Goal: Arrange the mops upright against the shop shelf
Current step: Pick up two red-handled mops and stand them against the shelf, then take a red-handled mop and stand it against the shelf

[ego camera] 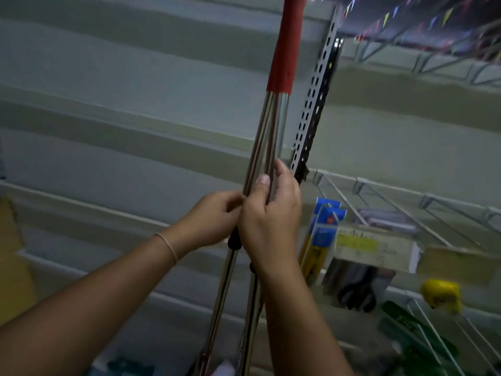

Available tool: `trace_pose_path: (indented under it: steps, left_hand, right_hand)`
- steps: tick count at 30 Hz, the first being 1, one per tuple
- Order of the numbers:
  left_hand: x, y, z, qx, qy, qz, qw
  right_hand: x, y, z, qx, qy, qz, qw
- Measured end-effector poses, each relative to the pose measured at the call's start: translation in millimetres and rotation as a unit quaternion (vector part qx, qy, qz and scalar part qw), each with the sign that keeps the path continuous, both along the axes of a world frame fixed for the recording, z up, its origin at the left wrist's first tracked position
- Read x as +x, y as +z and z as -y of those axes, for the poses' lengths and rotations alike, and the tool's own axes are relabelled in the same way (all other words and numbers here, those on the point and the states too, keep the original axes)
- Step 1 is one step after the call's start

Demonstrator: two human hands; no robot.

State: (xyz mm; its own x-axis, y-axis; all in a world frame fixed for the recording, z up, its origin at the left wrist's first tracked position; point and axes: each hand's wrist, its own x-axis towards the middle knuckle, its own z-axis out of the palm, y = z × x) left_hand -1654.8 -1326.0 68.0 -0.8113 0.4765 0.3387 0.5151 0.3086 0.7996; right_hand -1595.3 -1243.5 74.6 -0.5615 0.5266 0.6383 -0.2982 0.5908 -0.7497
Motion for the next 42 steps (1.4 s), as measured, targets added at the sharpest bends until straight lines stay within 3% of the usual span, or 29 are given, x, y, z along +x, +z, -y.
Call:
trace_pose_path:
  steps: [9,13,21,26,33,42]
  left_hand:
    - [10,-60,39,-0.058,-0.007,0.006,0.998]
    - [37,-71,43,-0.116,-0.050,-0.059,0.990]
    - [108,-95,0,-0.128,-0.176,-0.154,0.964]
    - [161,-110,-47,-0.152,-0.266,-0.177,0.935]
    - [247,-122,-158,-0.197,-0.362,-0.272,0.870]
    - [467,-138,-369,-0.237,-0.498,-0.283,0.785]
  right_hand:
    - [40,-71,-17,0.070,-0.044,0.140,0.987]
    - [81,-93,-21,0.074,-0.099,0.201,0.972]
    - [199,-127,-34,0.042,-0.205,0.263,0.942]
    - [300,-139,-67,0.010,-0.303,0.292,0.907]
    - [448,-159,-132,-0.076,-0.406,0.358,0.837]
    - [631,-177,-267,-0.194,-0.485,0.401,0.752]
